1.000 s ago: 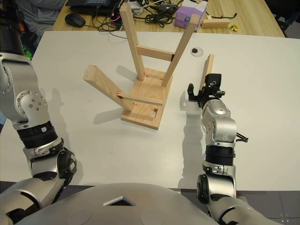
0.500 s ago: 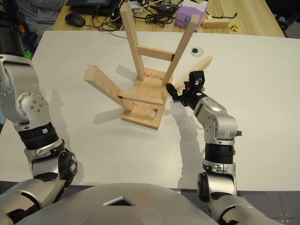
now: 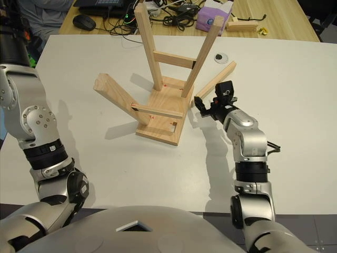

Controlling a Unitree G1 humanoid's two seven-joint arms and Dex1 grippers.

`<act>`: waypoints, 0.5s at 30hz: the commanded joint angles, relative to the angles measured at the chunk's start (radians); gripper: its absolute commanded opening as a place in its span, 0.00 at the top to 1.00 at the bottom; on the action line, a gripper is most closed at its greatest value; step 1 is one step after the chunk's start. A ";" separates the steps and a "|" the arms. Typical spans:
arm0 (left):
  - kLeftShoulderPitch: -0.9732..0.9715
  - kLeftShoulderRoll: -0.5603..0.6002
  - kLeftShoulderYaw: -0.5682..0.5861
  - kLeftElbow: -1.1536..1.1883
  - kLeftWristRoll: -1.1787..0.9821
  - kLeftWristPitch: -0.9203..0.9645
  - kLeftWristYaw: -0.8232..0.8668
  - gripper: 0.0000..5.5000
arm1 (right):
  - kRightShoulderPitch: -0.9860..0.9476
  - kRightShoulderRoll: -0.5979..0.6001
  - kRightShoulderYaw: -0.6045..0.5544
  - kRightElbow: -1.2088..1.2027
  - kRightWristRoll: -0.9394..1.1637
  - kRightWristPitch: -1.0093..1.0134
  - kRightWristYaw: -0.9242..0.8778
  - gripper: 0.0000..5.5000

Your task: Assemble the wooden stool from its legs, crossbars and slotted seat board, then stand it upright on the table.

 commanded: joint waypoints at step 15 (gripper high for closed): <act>0.020 -0.029 -0.003 -0.017 0.036 -0.020 0.028 0.45 | -0.395 0.134 -0.200 0.737 0.003 -0.080 -0.304 0.19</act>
